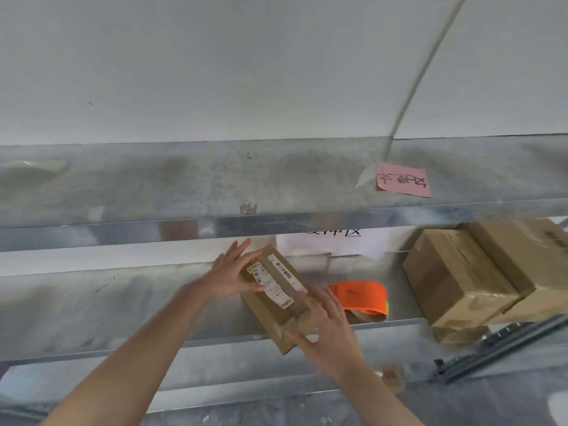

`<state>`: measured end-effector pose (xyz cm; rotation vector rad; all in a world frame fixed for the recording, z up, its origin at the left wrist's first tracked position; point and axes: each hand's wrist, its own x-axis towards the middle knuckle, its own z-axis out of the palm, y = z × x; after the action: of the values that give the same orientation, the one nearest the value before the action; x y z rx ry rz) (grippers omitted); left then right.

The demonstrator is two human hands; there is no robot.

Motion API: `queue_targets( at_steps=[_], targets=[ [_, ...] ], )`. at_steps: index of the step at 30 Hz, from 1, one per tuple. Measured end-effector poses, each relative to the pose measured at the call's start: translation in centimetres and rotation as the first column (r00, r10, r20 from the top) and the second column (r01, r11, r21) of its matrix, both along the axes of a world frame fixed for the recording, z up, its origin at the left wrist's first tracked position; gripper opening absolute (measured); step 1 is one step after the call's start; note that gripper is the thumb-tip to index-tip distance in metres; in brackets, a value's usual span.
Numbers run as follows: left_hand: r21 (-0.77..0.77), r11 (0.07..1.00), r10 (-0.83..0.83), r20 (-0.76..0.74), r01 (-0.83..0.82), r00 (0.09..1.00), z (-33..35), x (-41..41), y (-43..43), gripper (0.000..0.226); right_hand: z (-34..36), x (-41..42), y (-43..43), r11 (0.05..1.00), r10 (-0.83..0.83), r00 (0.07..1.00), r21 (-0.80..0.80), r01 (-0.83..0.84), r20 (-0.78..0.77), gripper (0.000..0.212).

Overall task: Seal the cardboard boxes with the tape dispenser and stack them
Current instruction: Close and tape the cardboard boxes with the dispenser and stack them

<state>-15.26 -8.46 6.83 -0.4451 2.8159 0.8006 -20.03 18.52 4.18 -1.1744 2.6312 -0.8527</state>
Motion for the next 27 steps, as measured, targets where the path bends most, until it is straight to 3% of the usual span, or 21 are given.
queue_targets(
  at_steps=[3, 8, 11, 14, 18, 20, 23, 25, 27],
  targets=[
    [0.218, 0.976, 0.013, 0.062, -0.026, 0.998, -1.2, 0.0, -1.2, 0.094, -1.1, 1.9, -1.3, 0.996, -0.036, 0.999, 0.081, 0.038, -0.034, 0.069],
    [0.236, 0.948, 0.252, -0.141, -0.214, 0.957, -4.7, 2.7, -0.2, 0.084, -2.7, -0.2, -2.6, 0.989, -0.049, 0.997, 0.138, 0.057, -0.059, 0.044],
    [0.355, 0.895, 0.369, -0.246, -0.271, 0.896, -6.9, 6.2, 2.9, 0.077, -2.1, -2.7, -2.4, 0.977, -0.113, 0.991, 0.171, 0.124, -0.073, 0.058],
    [0.495, 0.838, 0.391, -0.246, -0.232, 0.887, -7.0, 8.2, 6.1, 0.084, -0.6, -3.9, -2.4, 0.96, -0.195, 0.979, 0.194, 0.203, -0.059, 0.069],
    [0.768, 0.612, 0.524, -0.214, -0.189, 0.824, -5.0, 8.4, 4.7, 0.118, -0.6, -0.7, -1.8, 0.984, -0.176, 0.983, -0.013, 0.176, -0.051, 0.061],
    [0.674, 0.707, 0.489, -0.248, -0.213, 0.836, -4.4, 7.9, 2.5, 0.115, -1.1, 1.9, -1.9, 0.991, -0.13, 0.991, -0.032, 0.13, 0.001, 0.057],
    [0.409, 0.911, 0.155, -0.222, -0.052, 0.963, -4.5, 6.8, -0.1, 0.101, -1.6, 2.8, -3.2, 0.993, -0.114, 0.991, 0.041, 0.111, 0.073, 0.062],
    [0.337, 0.94, 0.01, -0.183, 0.054, 0.983, -5.0, 6.1, -0.4, 0.09, -1.5, 2.0, -3.8, 0.991, -0.095, 0.994, 0.098, 0.088, 0.061, 0.069],
    [0.339, 0.939, 0.028, -0.228, 0.053, 0.973, -5.4, 5.9, 0.3, 0.081, -1.6, 1.1, -3.8, 0.991, -0.059, 0.995, 0.122, 0.05, 0.074, 0.085]
  ],
)
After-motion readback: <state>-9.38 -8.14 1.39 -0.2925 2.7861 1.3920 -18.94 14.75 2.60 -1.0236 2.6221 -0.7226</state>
